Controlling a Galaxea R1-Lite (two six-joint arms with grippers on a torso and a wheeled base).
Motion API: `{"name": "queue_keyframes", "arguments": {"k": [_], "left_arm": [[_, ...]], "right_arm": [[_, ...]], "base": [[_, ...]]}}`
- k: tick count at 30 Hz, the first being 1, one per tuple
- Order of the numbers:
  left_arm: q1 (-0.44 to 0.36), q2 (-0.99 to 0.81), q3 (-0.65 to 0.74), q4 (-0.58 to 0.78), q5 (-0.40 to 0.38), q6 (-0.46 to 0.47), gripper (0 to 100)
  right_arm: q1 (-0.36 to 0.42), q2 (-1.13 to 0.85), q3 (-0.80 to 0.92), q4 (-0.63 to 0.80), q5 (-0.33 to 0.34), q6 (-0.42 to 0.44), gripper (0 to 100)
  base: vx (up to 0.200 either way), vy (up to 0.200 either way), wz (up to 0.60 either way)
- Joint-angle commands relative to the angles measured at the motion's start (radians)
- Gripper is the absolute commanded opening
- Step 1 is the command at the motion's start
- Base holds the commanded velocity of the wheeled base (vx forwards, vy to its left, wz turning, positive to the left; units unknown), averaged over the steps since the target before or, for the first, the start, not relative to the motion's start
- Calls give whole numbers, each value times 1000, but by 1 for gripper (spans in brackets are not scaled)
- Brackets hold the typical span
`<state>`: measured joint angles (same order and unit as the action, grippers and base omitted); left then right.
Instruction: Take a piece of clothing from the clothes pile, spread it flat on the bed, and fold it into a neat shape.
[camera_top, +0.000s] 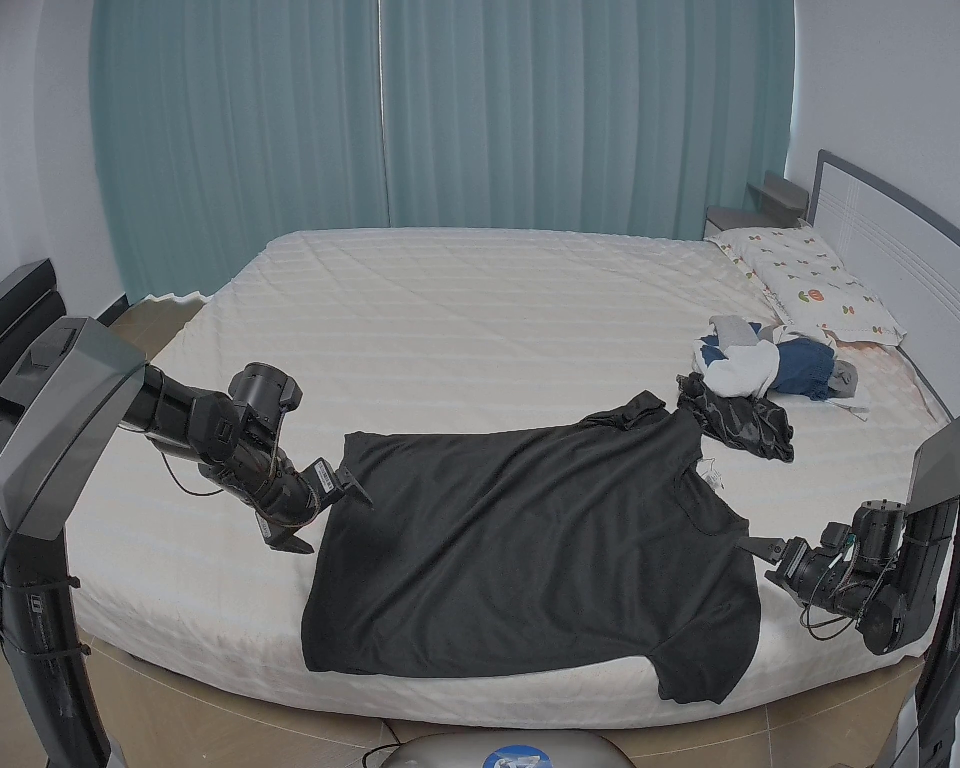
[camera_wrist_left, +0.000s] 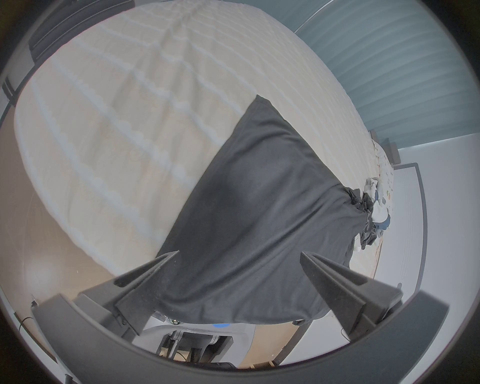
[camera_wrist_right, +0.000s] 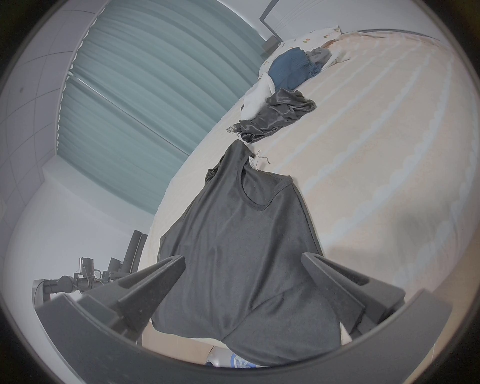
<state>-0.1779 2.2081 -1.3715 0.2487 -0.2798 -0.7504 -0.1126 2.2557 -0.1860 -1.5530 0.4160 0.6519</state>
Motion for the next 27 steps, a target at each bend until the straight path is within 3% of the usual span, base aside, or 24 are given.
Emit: {"name": "queue_keyframes", "arguments": {"k": [1,9,15,22,27], "left_arm": [[3,9,-6,1,-6,-1,100],[11,15,-11,-2,-12,-13,100],[17,27,-12,-8,-10,-15,100],[17,30,-17,-11,-12,-18,100],[20,47,-47,-11,-13,-75,100]], "right_arm": [[7,19,-4,-10,0,0,100],[11,22,-3,-12,-5,0,100],[13,24,-4,-10,-8,0,100],[13,33,-9,-12,-9,0,100],[13,36,-9,-12,-9,0,100]], "base": [[0,0,0],[0,0,0],[0,200,0],[0,0,0],[0,0,0]]}}
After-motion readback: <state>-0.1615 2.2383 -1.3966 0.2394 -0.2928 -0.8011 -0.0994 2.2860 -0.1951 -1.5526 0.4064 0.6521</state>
